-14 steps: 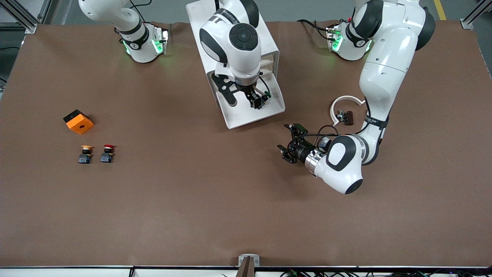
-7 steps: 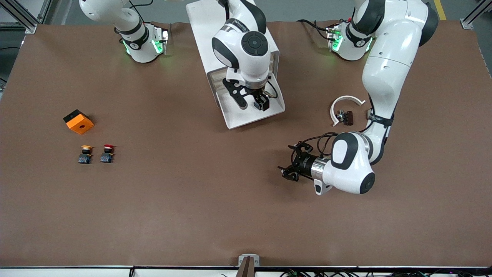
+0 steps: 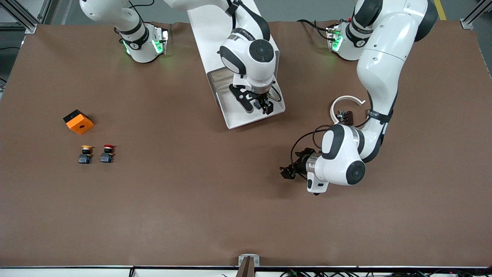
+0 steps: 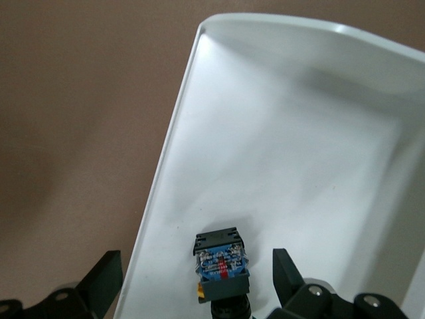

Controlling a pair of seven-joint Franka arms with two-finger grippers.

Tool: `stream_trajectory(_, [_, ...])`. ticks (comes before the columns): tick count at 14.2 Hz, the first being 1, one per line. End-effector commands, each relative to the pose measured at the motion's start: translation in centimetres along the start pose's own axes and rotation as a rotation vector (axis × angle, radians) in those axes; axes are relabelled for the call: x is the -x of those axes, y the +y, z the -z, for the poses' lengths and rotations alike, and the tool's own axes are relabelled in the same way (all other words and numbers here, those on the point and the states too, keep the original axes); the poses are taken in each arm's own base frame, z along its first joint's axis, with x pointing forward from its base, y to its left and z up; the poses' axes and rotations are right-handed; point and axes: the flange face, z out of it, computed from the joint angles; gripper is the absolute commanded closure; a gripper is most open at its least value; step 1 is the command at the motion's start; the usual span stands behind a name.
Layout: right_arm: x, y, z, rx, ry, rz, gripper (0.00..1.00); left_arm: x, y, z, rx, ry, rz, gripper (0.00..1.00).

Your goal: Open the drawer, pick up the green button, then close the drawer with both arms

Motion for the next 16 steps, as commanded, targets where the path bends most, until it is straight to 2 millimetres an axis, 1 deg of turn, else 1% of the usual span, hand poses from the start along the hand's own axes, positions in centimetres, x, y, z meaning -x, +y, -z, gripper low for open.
stream_trajectory(1, [1.4,0.1,-0.6,-0.007,0.024,0.011,0.0,2.5,-1.3,1.4,-0.002,0.127,-0.113,0.0])
stream_trajectory(3, [2.4,0.5,-0.8,-0.003,0.027,0.024,0.0,3.4,-1.1,1.0,-0.043,0.2,-0.18,0.0])
stream_trajectory(5, [2.7,0.7,-1.3,0.002,0.033,0.018,0.0,4.2,-0.9,0.6,-0.091,0.242,-0.233,0.0])
stream_trajectory(8, [3.5,1.1,-2.9,0.013,0.071,0.049,0.0,5.7,-0.2,0.2,-0.157,0.31,-0.319,0.0])
stream_trajectory(10, [3.5,1.1,-3.3,0.015,0.086,0.06,0.0,5.8,-0.2,0.2,-0.161,0.31,-0.321,0.0])
stream_trajectory(13, [3.6,1.1,-3.5,0.016,0.087,0.064,0.0,5.0,-0.6,0.4,-0.163,0.305,-0.31,0.0])
stream_trajectory(14, [3.7,1.2,-3.9,0.019,0.092,0.068,0.02,4.7,-0.6,0.5,-0.16,0.306,-0.305,0.0])
stream_trajectory(15, [3.6,1.2,-4.2,0.024,0.093,0.068,0.17,4.1,-0.9,0.5,-0.162,0.302,-0.296,0.0])
stream_trajectory(16, [3.7,1.1,-4.2,0.013,0.087,0.066,0.31,4.1,-0.9,0.5,-0.161,0.301,-0.296,0.0])
